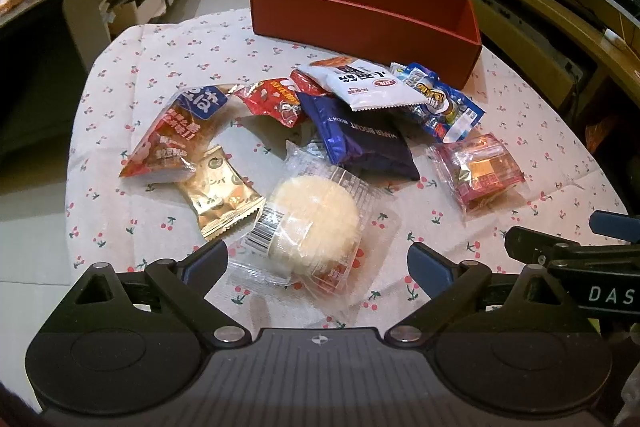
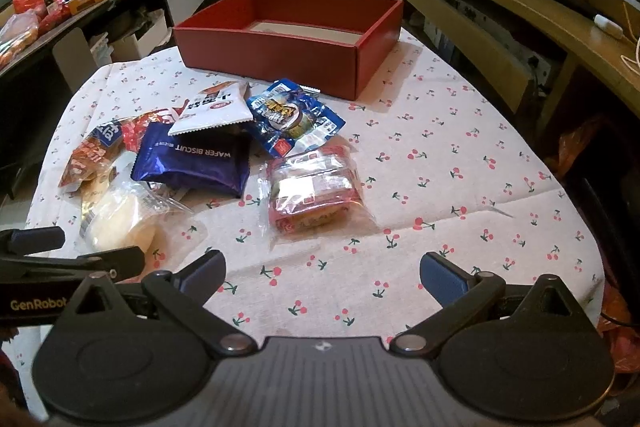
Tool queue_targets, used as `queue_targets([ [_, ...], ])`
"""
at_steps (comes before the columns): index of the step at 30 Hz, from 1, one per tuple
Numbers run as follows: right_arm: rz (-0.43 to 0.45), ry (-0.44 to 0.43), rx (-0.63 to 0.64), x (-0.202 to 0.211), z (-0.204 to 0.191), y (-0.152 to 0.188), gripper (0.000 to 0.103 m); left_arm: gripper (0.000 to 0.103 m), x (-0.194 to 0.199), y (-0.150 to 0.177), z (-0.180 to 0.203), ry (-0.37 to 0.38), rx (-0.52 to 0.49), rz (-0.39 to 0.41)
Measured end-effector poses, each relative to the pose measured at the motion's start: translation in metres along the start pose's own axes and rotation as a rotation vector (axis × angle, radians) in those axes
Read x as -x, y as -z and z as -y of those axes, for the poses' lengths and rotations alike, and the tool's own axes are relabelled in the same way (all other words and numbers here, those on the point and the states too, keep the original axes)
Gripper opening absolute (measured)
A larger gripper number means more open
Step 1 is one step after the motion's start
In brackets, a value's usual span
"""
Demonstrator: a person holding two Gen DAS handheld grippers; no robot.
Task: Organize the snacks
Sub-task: 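Move both grippers toward the snack pile on the table, then grasp the cream bun with the left gripper while the right grasps the pink cake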
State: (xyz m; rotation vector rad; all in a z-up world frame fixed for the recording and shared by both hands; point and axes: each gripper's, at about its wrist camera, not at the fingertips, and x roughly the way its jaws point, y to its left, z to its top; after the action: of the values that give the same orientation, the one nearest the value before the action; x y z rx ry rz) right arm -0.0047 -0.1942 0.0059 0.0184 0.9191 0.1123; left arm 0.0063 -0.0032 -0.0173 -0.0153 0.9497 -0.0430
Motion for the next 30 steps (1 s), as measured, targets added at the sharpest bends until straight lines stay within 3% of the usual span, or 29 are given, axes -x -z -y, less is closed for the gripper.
queue_targets([
  [17, -0.017, -0.010, -0.061, -0.015, 0.023, -0.025, 0.103, 0.101, -0.024, -0.023, 0.010, 0.000, -0.110, -0.029],
  [26, -0.062, -0.006, 0.078, -0.057, 0.013, -0.057, 0.103, 0.101, -0.048, -0.025, 0.010, 0.009, -0.125, -0.095],
  [30, -0.129, -0.046, 0.101, -0.084, 0.011, -0.066, 0.103, 0.101, -0.055, -0.024, 0.005, 0.024, -0.098, -0.131],
])
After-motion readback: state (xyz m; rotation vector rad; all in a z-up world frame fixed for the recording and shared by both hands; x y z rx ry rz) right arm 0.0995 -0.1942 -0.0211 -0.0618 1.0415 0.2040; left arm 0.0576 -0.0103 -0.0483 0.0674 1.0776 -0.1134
